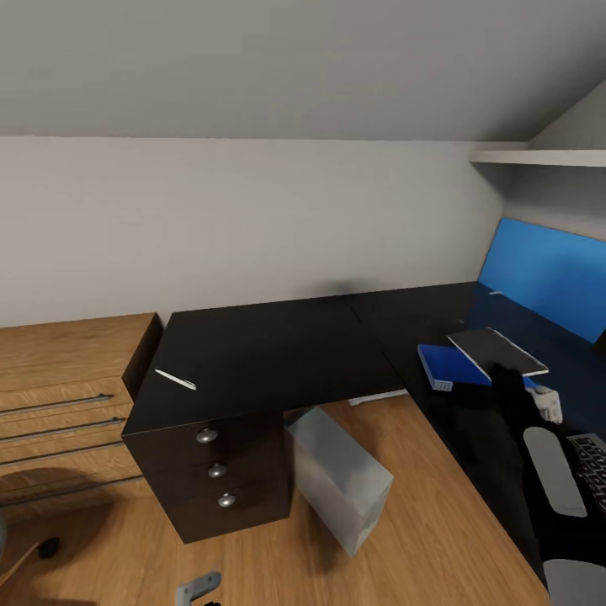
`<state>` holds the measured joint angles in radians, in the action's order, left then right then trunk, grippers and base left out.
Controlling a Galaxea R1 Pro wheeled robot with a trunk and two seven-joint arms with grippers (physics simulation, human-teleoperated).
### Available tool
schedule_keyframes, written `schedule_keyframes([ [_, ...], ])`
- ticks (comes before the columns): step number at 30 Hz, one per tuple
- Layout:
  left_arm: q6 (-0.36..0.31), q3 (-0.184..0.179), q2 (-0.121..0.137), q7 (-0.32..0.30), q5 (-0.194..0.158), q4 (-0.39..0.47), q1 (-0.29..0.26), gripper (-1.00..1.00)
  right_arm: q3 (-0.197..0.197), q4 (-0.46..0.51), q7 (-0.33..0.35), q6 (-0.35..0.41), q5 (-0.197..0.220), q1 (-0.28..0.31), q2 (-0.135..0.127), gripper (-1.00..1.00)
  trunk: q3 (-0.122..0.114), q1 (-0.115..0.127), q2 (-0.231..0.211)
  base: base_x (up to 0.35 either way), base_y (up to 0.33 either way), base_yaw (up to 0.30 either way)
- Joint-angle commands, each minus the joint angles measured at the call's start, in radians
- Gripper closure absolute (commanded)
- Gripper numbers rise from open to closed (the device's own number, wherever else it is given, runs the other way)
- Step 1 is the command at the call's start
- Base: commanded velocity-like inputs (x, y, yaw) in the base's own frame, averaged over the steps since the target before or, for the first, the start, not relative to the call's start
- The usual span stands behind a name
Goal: In the bedroom, organize the workspace by keeping the computer under the desk, ensuring the monitor is on the desk, placing the keyboard on the desk next to the monitor, placing the mouse on the desk next to the keyboard, moving the folder from the swivel chair onto the desk next to the mouse, stacking the notebook on top of the folder with the pen on top of the notebook, and positioning the swivel chair next to the desk.
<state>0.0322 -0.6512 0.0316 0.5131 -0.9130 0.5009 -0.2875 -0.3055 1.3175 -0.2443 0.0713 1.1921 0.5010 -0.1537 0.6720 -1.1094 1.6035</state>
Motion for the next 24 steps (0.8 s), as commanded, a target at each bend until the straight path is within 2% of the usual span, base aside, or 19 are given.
schedule_keyframes([
  [1,0.004,-0.009,0.001,0.007,-0.009,0.000,-0.001,-1.00,0.015,0.002,-0.015,-0.026,-0.005,0.001,0.007,1.00,0.001,0.000,0.001,0.000,0.000,0.000],
  [3,0.005,-0.009,0.001,0.007,-0.008,-0.001,-0.001,-1.00,0.039,0.002,-0.024,-0.052,-0.013,0.001,0.013,1.00,0.001,0.000,0.001,0.000,0.000,0.000],
  [7,0.007,-0.008,0.006,0.005,-0.010,-0.002,-0.001,-1.00,0.059,-0.005,-0.031,-0.073,-0.018,0.001,0.027,1.00,0.001,0.000,0.001,0.000,0.000,0.000],
  [15,0.008,-0.009,0.009,0.005,-0.010,-0.030,-0.001,-1.00,0.064,-0.042,-0.033,-0.088,-0.020,0.002,0.049,1.00,0.001,0.000,0.001,0.000,0.000,0.000],
  [20,0.008,-0.009,0.010,0.005,-0.009,-0.035,-0.001,-1.00,0.065,-0.049,-0.034,-0.103,-0.020,0.003,0.053,1.00,0.001,0.000,0.001,0.002,0.000,0.000],
  [24,0.009,-0.009,0.011,0.003,-0.009,-0.038,-0.001,-1.00,0.065,-0.062,-0.034,-0.112,-0.013,0.003,0.053,1.00,0.001,0.000,0.001,0.163,0.000,0.000],
])
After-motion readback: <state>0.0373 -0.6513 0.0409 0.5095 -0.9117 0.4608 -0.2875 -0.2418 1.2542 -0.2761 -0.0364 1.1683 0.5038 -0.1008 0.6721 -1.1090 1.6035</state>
